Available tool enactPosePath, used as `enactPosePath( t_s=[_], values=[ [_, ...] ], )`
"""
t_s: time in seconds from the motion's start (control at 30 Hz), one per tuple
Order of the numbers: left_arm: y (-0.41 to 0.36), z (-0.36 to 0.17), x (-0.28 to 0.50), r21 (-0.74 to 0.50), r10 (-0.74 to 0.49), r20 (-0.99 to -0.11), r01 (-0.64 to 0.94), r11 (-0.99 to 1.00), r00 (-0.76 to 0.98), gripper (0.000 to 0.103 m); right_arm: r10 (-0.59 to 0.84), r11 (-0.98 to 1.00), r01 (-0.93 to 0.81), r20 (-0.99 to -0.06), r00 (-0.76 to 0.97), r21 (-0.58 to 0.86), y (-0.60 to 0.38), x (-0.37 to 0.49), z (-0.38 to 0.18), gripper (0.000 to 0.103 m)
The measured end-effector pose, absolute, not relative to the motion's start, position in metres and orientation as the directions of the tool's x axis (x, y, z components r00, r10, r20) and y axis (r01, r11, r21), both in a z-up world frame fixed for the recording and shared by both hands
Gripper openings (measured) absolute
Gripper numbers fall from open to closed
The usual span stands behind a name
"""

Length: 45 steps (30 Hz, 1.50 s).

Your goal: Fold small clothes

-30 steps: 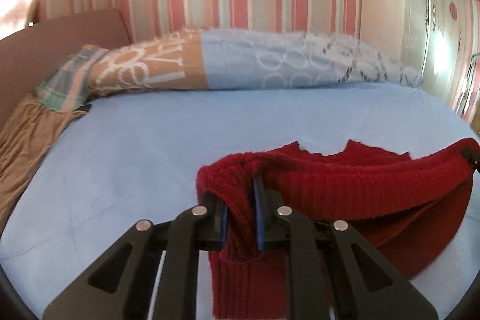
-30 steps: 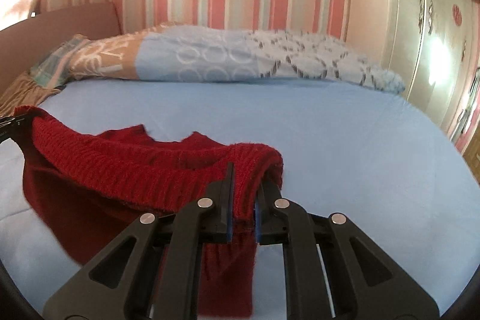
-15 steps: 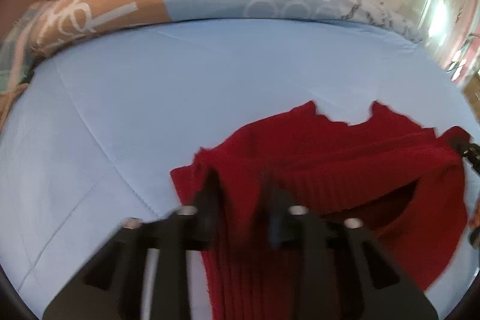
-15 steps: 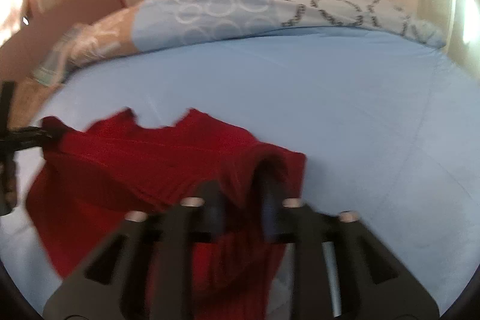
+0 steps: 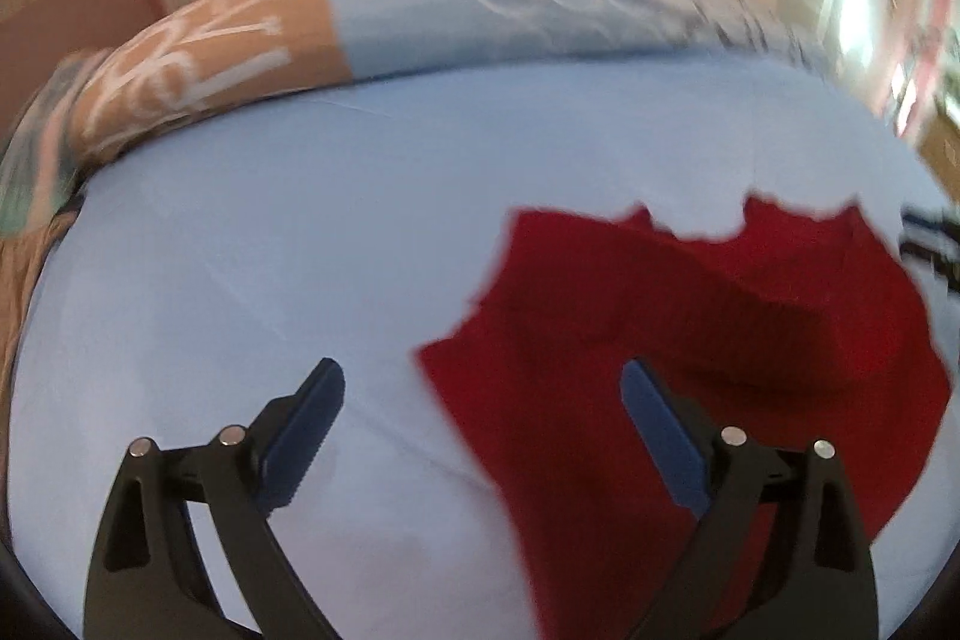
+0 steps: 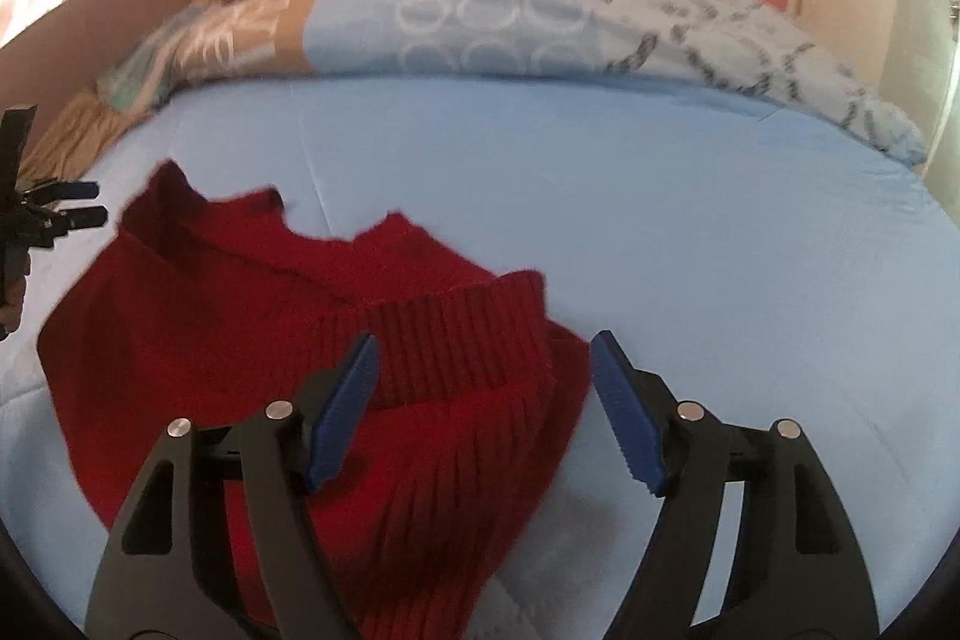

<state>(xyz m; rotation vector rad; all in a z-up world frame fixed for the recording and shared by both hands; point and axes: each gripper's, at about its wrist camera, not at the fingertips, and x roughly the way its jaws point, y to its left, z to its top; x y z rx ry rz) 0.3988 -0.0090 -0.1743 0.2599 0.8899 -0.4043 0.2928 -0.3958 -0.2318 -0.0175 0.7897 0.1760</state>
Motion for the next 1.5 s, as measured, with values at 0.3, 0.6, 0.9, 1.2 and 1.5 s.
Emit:
enactPosePath(
  t_s=[0.3,0.6,0.9,1.2,1.5],
  values=[
    [-0.066,-0.197,0.407,0.184,-0.177,-0.809,0.528,0.829,0.56,0.094,0.101,0.948,-0.303,-0.816,0.569,-0.094,-0.364,0.336,-0.267,0.008],
    [-0.029,-0.195,0.406,0.132,-0.158,-0.801,0.428,0.894,0.577,0.094,0.11,0.993,-0.056,-0.657,0.746,0.103,-0.429,0.335,-0.236,0.005],
    [-0.011,-0.184,0.405,0.098,-0.156,-0.8,0.383,0.919,0.579,0.094,0.163,0.981,-0.034,-0.727,0.667,0.189,-0.432,0.333,-0.255,0.035],
    [-0.074,-0.204,0.443,0.129,-0.125,-0.859,0.447,0.885,0.496,0.094,0.14,0.99,-0.121,-0.663,0.735,0.075,-0.39,0.281,-0.215,0.052],
    [-0.076,-0.215,0.442,0.24,-0.031,-0.838,0.418,0.876,0.545,0.01,0.12,0.993,-0.097,-0.656,0.745,0.072,-0.386,0.27,-0.224,0.051]
  ],
)
